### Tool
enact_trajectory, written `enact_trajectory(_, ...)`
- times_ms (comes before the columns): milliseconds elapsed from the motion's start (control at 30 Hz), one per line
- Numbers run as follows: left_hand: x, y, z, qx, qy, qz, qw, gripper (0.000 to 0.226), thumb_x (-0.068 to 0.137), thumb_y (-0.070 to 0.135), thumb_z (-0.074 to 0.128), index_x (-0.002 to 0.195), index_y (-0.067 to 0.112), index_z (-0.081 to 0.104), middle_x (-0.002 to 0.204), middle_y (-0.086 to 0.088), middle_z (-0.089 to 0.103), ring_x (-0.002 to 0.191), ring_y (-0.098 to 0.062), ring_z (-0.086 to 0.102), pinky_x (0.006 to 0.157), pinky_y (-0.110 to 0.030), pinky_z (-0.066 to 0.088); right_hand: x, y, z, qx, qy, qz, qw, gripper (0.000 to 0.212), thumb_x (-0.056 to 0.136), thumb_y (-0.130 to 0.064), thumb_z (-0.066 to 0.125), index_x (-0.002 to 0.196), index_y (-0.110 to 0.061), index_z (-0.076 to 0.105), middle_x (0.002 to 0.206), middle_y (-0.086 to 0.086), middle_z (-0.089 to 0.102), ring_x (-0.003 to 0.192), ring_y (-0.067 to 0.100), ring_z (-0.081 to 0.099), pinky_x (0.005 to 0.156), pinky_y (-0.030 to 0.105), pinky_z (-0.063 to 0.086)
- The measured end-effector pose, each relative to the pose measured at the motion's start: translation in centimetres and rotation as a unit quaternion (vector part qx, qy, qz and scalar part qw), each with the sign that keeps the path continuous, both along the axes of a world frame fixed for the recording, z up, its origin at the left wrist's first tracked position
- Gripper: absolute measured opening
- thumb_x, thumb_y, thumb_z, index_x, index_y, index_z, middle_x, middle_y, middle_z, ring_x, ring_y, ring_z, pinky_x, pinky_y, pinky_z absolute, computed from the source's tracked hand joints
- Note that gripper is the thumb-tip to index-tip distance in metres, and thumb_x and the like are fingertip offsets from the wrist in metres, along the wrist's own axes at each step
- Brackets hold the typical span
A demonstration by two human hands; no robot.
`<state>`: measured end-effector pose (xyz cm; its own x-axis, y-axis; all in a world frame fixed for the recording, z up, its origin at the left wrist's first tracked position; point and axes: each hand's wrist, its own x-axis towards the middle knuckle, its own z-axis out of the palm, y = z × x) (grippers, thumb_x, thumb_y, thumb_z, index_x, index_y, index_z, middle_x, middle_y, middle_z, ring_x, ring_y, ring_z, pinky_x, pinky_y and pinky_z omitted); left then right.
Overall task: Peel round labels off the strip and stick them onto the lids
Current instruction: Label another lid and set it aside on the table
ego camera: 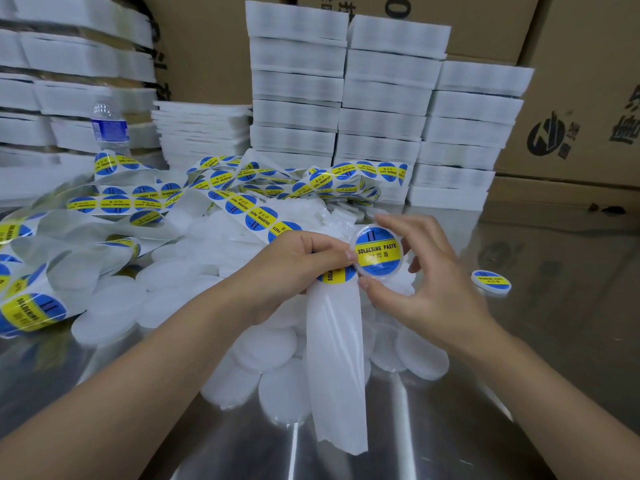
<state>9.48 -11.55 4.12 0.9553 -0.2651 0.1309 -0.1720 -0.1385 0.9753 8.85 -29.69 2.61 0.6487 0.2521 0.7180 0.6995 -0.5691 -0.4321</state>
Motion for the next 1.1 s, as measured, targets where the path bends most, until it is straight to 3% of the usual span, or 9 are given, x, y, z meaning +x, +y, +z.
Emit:
enact_trajectory(167, 0.1, 0.0, -0.1, 0.001, -0.015, -0.007, 1.000, 0.015, 0.089, 0.024, 0.062, 0.083, 0.024, 0.076, 0.093, 0.001, 0.075, 0.083, -0.009, 0.063, 0.072, -0.025, 0.048, 0.6, -0.6, 0.2, 0.062, -0.008, -0.020, 0.998, 0.070, 0.067, -0.027, 0.080, 0.122, -0.044, 0.040, 0.111, -0.021, 0.054, 0.085, 0.002, 0.049, 0.072, 0.007, 0.034)
enact_trajectory(267, 0.1, 0.1, -0.1, -0.001, -0.028, -0.018, 0.999, 0.014, 0.089, 0.017, 0.063, 0.092, 0.026, 0.073, 0.096, 0.012, 0.075, 0.083, 0.004, 0.065, 0.066, -0.014, 0.051, 2.4, -2.8, 0.7, 0.125, 0.024, -0.155, 0.980, 0.065, 0.072, -0.028, 0.077, 0.127, -0.033, 0.045, 0.112, -0.013, 0.057, 0.086, 0.005, 0.050, 0.073, 0.012, 0.038)
enact_trajectory(400, 0.3, 0.2, -0.3, -0.012, -0.081, -0.023, 0.996, 0.033, 0.087, 0.003, 0.063, 0.102, 0.032, 0.071, 0.103, 0.014, 0.073, 0.089, 0.005, 0.064, 0.069, -0.010, 0.047, 4.8, -8.1, 0.0, -0.151, 0.202, -0.411, 0.876, 0.068, 0.076, -0.046, 0.068, 0.133, -0.021, 0.042, 0.125, 0.007, 0.057, 0.116, 0.031, 0.046, 0.091, 0.037, 0.035)
enact_trajectory(467, 0.3, 0.2, -0.5, -0.027, -0.102, -0.026, 0.994, 0.046, 0.085, -0.001, 0.064, 0.110, 0.037, 0.065, 0.105, 0.012, 0.073, 0.091, 0.001, 0.065, 0.075, -0.013, 0.050, 5.5, -9.4, -0.9, -0.188, 0.277, -0.437, 0.835, 0.069, 0.078, -0.053, 0.063, 0.134, -0.020, 0.040, 0.127, 0.012, 0.056, 0.119, 0.033, 0.048, 0.092, 0.037, 0.035)
enact_trajectory(633, 0.5, 0.1, -0.8, -0.035, -0.116, -0.019, 0.992, 0.067, 0.081, -0.006, 0.067, 0.128, 0.038, 0.047, 0.103, 0.008, 0.074, 0.088, -0.004, 0.069, 0.074, -0.015, 0.052, 6.3, -10.2, -2.0, -0.204, 0.300, -0.454, 0.814, 0.067, 0.081, -0.055, 0.058, 0.134, -0.019, 0.038, 0.129, 0.008, 0.054, 0.118, 0.032, 0.048, 0.093, 0.038, 0.034)
enact_trajectory(767, 0.6, 0.2, -0.8, -0.039, -0.108, -0.026, 0.993, 0.066, 0.082, -0.006, 0.067, 0.127, 0.036, 0.043, 0.101, 0.009, 0.074, 0.084, -0.004, 0.069, 0.070, -0.014, 0.051, 5.6, -8.3, -0.9, -0.156, 0.216, -0.410, 0.872, 0.057, 0.082, -0.041, 0.062, 0.133, -0.023, 0.046, 0.133, 0.004, 0.053, 0.124, 0.030, 0.042, 0.099, 0.039, 0.030)
enact_trajectory(900, 0.3, -0.1, -0.9, -0.029, -0.104, -0.062, 0.992, 0.055, 0.082, -0.008, 0.066, 0.120, 0.030, 0.052, 0.102, 0.010, 0.074, 0.085, -0.004, 0.069, 0.070, -0.014, 0.051, 3.0, -3.7, 0.6, 0.003, 0.008, -0.235, 0.972, 0.021, 0.086, -0.028, 0.063, 0.107, -0.022, 0.064, 0.102, -0.002, 0.065, 0.093, 0.020, 0.053, 0.089, 0.043, 0.039)
enact_trajectory(1000, 0.0, -0.3, -0.9, -0.024, -0.107, -0.078, 0.991, 0.048, 0.085, -0.008, 0.060, 0.125, 0.018, 0.056, 0.102, 0.005, 0.074, 0.092, -0.009, 0.070, 0.074, -0.016, 0.052, 0.2, -0.6, 1.0, 0.029, -0.073, -0.093, 0.993, 0.018, 0.082, -0.034, 0.056, 0.098, -0.028, 0.063, 0.084, -0.008, 0.061, 0.081, 0.008, 0.049, 0.081, 0.033, 0.036)
enact_trajectory(1100, -0.2, -0.3, -0.8, -0.023, -0.115, -0.100, 0.988, 0.048, 0.087, -0.015, 0.052, 0.120, 0.019, 0.059, 0.110, -0.008, 0.070, 0.107, -0.016, 0.066, 0.085, -0.025, 0.055, -0.9, 0.7, 0.6, -0.025, -0.088, -0.058, 0.994, 0.024, 0.082, -0.032, 0.057, 0.103, -0.026, 0.067, 0.084, -0.009, 0.059, 0.082, 0.006, 0.045, 0.079, 0.031, 0.034)
